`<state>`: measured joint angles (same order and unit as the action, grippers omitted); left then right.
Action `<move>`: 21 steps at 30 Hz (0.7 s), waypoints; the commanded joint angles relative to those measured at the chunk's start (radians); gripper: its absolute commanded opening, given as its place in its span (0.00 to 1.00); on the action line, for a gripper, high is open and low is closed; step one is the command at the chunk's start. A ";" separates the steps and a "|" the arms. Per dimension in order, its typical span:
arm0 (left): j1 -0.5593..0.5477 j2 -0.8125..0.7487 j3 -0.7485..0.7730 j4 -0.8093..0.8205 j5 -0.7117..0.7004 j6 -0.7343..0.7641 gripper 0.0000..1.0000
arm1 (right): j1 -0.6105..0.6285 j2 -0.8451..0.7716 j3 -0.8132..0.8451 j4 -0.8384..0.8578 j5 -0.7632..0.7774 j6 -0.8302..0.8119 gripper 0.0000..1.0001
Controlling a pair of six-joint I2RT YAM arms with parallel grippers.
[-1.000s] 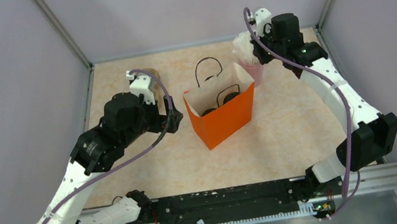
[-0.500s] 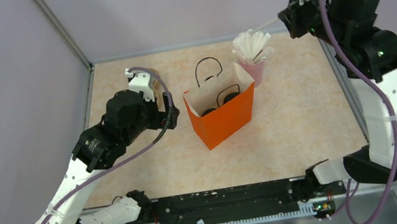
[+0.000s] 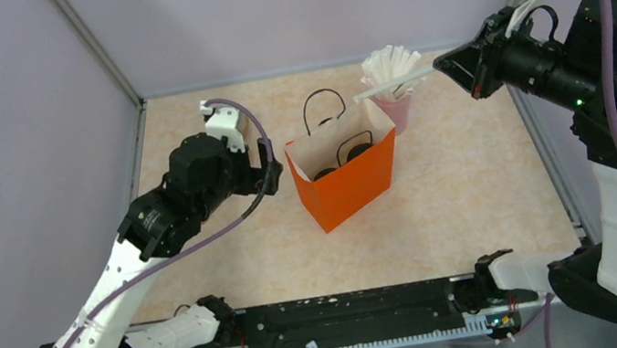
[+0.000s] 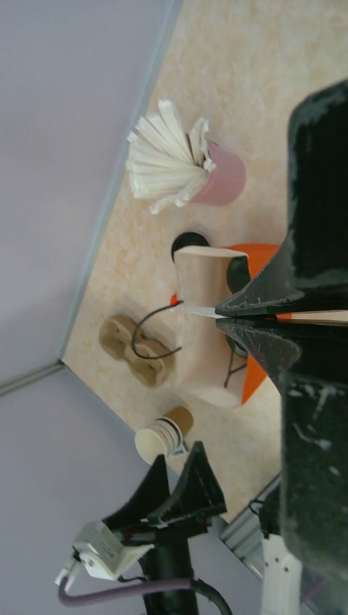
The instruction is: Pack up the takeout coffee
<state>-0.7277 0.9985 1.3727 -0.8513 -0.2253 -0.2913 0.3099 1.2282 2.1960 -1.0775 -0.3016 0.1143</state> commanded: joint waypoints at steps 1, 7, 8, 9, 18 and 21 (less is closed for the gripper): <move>0.002 0.006 0.041 0.064 0.006 0.026 0.99 | -0.008 -0.055 -0.108 -0.028 -0.130 0.103 0.00; 0.002 0.003 0.041 0.070 0.006 0.026 0.99 | -0.009 -0.124 -0.378 0.188 -0.204 0.204 0.00; 0.003 0.001 0.037 0.070 0.008 0.024 0.99 | -0.009 -0.142 -0.446 0.263 -0.221 0.240 0.00; 0.004 -0.003 0.031 0.071 0.011 0.022 0.99 | -0.009 -0.156 -0.526 0.357 -0.235 0.285 0.00; 0.002 -0.042 0.014 0.067 -0.003 0.011 0.99 | -0.010 -0.108 -0.727 0.516 -0.035 0.215 0.45; 0.003 -0.044 0.020 0.050 -0.005 0.017 0.99 | -0.011 -0.032 -0.626 0.501 0.033 0.143 0.48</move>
<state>-0.7277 0.9749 1.3750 -0.8299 -0.2249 -0.2806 0.3092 1.1549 1.4235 -0.6399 -0.3950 0.3653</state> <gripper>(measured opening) 0.987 0.469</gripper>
